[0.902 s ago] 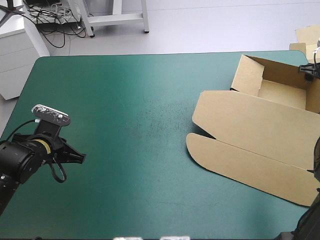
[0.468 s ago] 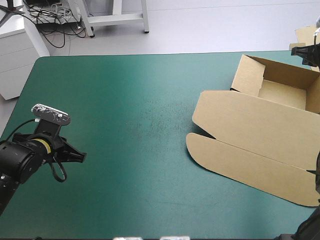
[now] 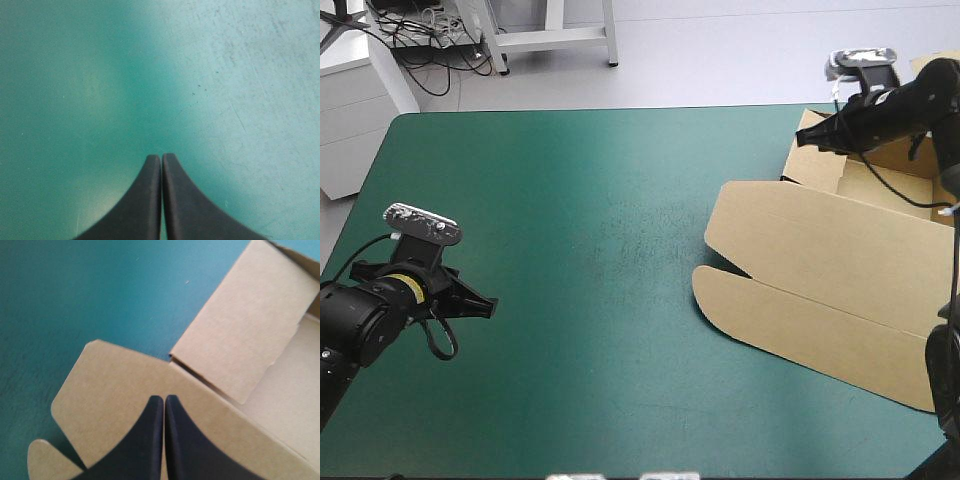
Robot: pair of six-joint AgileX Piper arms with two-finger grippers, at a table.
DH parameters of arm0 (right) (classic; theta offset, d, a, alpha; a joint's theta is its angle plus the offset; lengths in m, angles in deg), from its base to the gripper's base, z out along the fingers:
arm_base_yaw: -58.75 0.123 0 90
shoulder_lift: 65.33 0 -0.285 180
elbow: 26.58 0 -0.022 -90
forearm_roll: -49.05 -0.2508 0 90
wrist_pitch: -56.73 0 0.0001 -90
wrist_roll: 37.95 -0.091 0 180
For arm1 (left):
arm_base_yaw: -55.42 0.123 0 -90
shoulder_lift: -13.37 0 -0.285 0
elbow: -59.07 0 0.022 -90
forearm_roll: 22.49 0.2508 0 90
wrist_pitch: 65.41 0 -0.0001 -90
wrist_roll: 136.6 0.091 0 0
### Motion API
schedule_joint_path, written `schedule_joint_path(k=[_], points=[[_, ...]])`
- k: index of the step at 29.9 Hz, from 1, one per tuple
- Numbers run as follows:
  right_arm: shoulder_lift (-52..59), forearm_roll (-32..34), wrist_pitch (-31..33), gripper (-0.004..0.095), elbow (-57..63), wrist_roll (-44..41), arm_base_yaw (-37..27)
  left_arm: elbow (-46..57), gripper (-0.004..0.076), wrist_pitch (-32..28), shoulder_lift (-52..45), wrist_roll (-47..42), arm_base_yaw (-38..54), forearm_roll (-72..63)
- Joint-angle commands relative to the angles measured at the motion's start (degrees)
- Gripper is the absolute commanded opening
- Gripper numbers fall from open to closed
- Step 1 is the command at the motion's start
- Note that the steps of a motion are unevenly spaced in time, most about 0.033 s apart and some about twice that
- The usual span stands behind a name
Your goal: Fold the box
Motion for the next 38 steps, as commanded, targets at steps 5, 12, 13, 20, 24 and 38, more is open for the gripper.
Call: schedule_joint_path(k=[5, 12, 13, 20, 24, 38], points=[[10.74, 2.87, -0.22, -0.0009, 12.61, 0.33, 7.63, 1.25, -0.001, -3.81, -1.28, 0.06, -0.31, 0.73], [23.24, 2.62, -7.07, -0.0009, 31.28, 1.5, 9.02, 11.15, -0.001, -8.07, -6.87, 0.06, -0.31, -2.34], [25.27, 2.62, -7.99, -0.0009, 34.28, 2.36, 9.02, 12.21, -0.001, -8.18, -7.79, 0.06, -0.31, -2.85], [39.04, 1.99, -14.78, -0.0017, 54.36, 3.63, 9.02, 20.11, -0.001, -8.68, -14.99, 0.06, -0.31, -4.28], [45.17, 1.99, -17.41, -0.0019, 64.56, 3.46, 9.02, 24.09, -0.001, -9.98, -17.29, 0.06, -0.31, -5.5], [52.99, -0.82, -18.75, -0.0019, 81.37, 2.93, 9.02, 29.51, -0.001, -11.9, -17.8, 0.06, -0.31, -7.04]])
